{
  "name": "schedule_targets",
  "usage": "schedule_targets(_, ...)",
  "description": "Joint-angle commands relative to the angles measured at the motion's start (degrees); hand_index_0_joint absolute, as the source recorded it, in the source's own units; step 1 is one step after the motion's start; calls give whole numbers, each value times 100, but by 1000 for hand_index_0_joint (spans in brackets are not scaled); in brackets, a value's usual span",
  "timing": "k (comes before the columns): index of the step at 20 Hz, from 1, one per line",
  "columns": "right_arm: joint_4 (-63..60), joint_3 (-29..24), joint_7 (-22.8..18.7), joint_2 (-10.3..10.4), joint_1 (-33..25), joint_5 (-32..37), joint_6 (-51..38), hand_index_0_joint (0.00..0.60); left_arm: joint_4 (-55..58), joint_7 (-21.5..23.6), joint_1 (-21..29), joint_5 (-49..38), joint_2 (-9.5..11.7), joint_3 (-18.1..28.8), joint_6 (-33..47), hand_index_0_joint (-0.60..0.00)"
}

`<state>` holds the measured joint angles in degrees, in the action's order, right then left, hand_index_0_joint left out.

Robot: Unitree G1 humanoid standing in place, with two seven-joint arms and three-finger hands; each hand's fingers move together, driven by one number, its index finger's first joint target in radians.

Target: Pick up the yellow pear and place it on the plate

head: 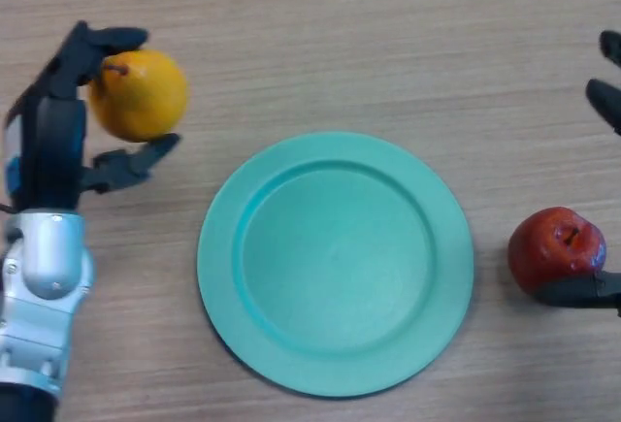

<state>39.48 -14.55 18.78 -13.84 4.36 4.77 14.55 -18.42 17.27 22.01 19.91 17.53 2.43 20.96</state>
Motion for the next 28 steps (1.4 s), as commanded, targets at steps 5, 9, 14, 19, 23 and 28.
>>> schedule_targets(5, 35, -226, -260, -214, -252, 239, -821, 0, 2217, -1565, -615, -800, -587, -731, -852, -600)
schedule_targets(9, 40, -255, -256, -257, -312, 283, -770, 0, 2235, -1942, -570, -1448, -659, -1508, -1677, -600)
schedule_targets(14, 92, -334, -134, -270, -267, 321, -635, 0, 1720, -2290, -706, -237, -664, -1855, -1680, -600)
schedule_targets(19, 174, -368, -112, -300, -318, 356, -500, 0, 1534, -1977, -447, -851, -664, -1788, -1845, -600)
schedule_targets(23, 112, -325, -164, -269, -312, 332, -610, 0, 1353, -1618, -423, -367, -664, -1757, -1722, -600)
schedule_targets(28, 78, -202, -127, -256, -313, 273, -655, 0, 1933, -1751, -627, -338, -664, -1384, -1924, 0)
